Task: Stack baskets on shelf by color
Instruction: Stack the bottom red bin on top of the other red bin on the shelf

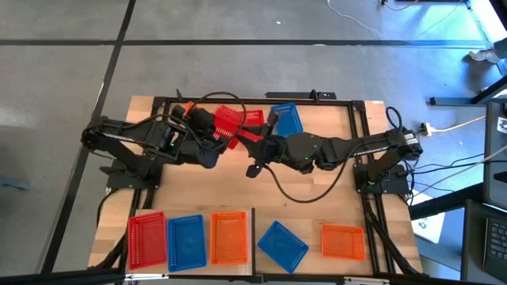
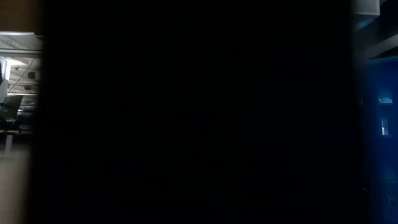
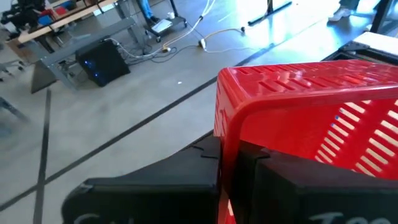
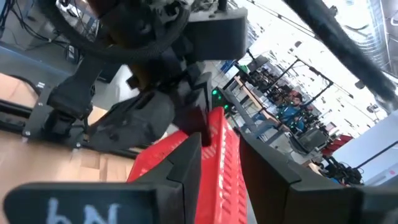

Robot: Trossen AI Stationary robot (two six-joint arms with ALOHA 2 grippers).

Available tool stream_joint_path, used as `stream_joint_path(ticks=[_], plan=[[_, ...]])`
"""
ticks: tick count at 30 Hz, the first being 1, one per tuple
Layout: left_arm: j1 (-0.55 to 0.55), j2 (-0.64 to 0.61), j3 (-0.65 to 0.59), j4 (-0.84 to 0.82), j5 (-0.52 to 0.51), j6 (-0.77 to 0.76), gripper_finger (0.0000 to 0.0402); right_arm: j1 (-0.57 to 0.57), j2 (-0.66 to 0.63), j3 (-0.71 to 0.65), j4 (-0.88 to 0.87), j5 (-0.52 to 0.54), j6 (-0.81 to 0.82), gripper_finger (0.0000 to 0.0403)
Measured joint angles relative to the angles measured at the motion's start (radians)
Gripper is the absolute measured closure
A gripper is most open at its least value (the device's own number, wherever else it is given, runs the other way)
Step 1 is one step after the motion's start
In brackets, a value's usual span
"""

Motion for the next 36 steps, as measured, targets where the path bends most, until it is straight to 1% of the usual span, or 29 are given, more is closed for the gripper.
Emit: stream_joint_path(ticks=[12,16,21,26,27,33,36], plan=[[0.000,-0.010,0.000,-0.031,-0.040,0.001,0.0401,0.031,0.010,0.004,-0.018,0.002,0.029,0.0290],[-0.004,-0.010,0.000,-0.033,-0.080,0.000,0.0401,0.034,0.010,0.003,-0.019,0.014,0.115,0.0290],[-0.006,-0.010,0.000,-0.034,-0.089,0.000,0.0401,0.034,0.010,0.003,-0.025,0.080,0.151,0.0290],[-0.006,-0.010,0.000,-0.033,-0.153,0.000,0.0401,0.044,0.010,0.003,-0.040,0.245,0.303,0.0290],[-0.006,-0.013,0.000,-0.033,-0.162,0.000,0.0401,0.046,0.010,0.003,-0.041,0.264,0.328,0.0290],[-0.011,-0.038,0.001,-0.023,-0.213,0.000,0.0401,0.044,0.012,0.003,-0.040,0.271,0.590,0.0290],[-0.019,-0.044,0.001,0.002,-0.230,0.000,0.0401,0.040,0.022,0.002,-0.041,0.268,0.629,0.0290]])
